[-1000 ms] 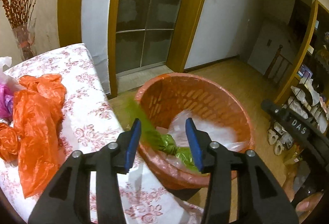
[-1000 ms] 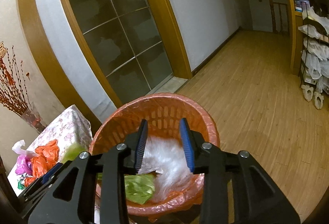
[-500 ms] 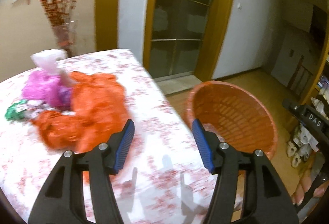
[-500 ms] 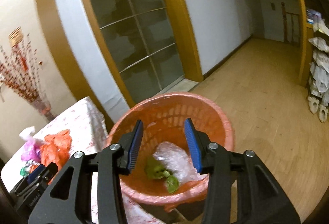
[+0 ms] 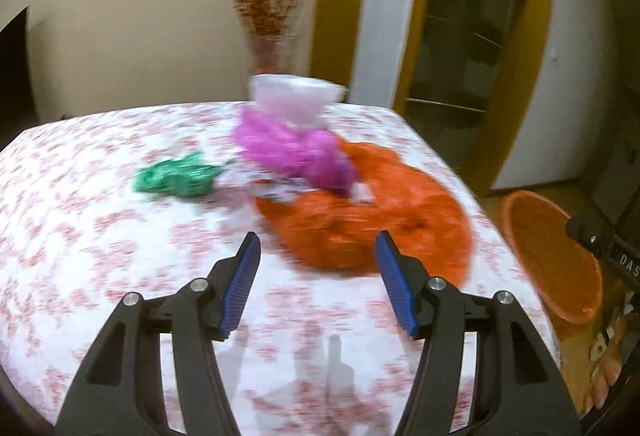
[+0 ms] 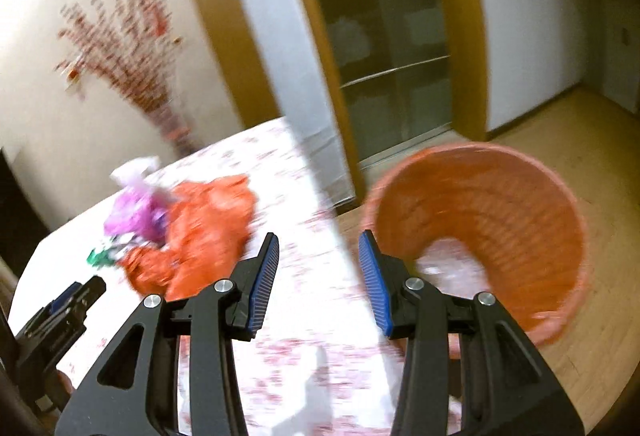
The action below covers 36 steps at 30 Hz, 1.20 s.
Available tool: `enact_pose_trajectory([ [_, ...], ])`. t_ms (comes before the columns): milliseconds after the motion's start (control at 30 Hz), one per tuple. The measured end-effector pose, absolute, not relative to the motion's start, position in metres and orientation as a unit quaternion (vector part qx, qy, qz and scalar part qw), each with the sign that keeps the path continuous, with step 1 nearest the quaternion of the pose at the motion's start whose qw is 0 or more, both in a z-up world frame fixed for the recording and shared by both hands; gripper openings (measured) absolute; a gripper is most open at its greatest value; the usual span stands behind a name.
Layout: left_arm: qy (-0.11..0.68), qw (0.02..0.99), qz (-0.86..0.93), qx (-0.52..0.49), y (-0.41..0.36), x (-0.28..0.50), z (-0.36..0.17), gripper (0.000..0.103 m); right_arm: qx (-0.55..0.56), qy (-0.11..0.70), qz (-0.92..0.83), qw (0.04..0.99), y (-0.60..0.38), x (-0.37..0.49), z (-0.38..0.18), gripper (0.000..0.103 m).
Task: Collect trash
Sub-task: 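Return both tools to the table and grasp the orange bag with the right gripper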
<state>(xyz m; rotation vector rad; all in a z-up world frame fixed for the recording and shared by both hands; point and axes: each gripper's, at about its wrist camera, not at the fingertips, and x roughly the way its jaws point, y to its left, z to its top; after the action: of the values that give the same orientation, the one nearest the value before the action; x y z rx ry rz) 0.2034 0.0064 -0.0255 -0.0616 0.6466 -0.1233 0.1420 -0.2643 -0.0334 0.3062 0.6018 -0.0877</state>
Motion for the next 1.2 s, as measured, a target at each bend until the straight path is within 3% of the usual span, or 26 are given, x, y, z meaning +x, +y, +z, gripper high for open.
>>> enact_pose_trajectory([
  [267, 0.317, 0.947, -0.015, -0.046, 0.057, 0.209, -0.026, 0.061, 0.132, 0.343, 0.024, 0.930, -0.211, 0.184, -0.053, 0.044],
  [367, 0.318, 0.947, -0.007, -0.047, 0.065, 0.209, -0.028, 0.061, 0.122, 0.349, 0.023, 0.929, -0.200, 0.194, -0.057, 0.054],
  [600, 0.323, 0.945, -0.006, -0.052, 0.072, 0.211, -0.034, 0.061, 0.110, 0.375, 0.026, 0.920, -0.183, 0.221, -0.069, 0.054],
  [633, 0.324, 0.945, -0.007, -0.052, 0.072, 0.211, -0.034, 0.061, 0.108, 0.382, 0.028, 0.917, -0.183, 0.223, -0.073, 0.053],
  [700, 0.323, 0.945, -0.010, -0.051, 0.071, 0.211, -0.035, 0.061, 0.108, 0.388, 0.037, 0.915, -0.180, 0.225, -0.077, 0.030],
  [733, 0.323, 0.945, -0.011, -0.051, 0.070, 0.211, -0.035, 0.061, 0.102, 0.388, 0.036, 0.915, -0.178, 0.223, -0.078, 0.028],
  [800, 0.324, 0.945, -0.013, -0.051, 0.069, 0.213, -0.036, 0.061, 0.095, 0.381, 0.040, 0.919, -0.176, 0.218, -0.077, 0.015],
  [900, 0.326, 0.944, -0.017, -0.054, 0.068, 0.214, -0.037, 0.061, 0.105, 0.375, 0.046, 0.920, -0.180, 0.209, -0.074, 0.010],
  [1200, 0.334, 0.940, -0.012, -0.071, 0.074, 0.225, -0.037, 0.061, 0.119, 0.339, 0.020, 0.933, -0.207, 0.184, -0.056, 0.009],
])
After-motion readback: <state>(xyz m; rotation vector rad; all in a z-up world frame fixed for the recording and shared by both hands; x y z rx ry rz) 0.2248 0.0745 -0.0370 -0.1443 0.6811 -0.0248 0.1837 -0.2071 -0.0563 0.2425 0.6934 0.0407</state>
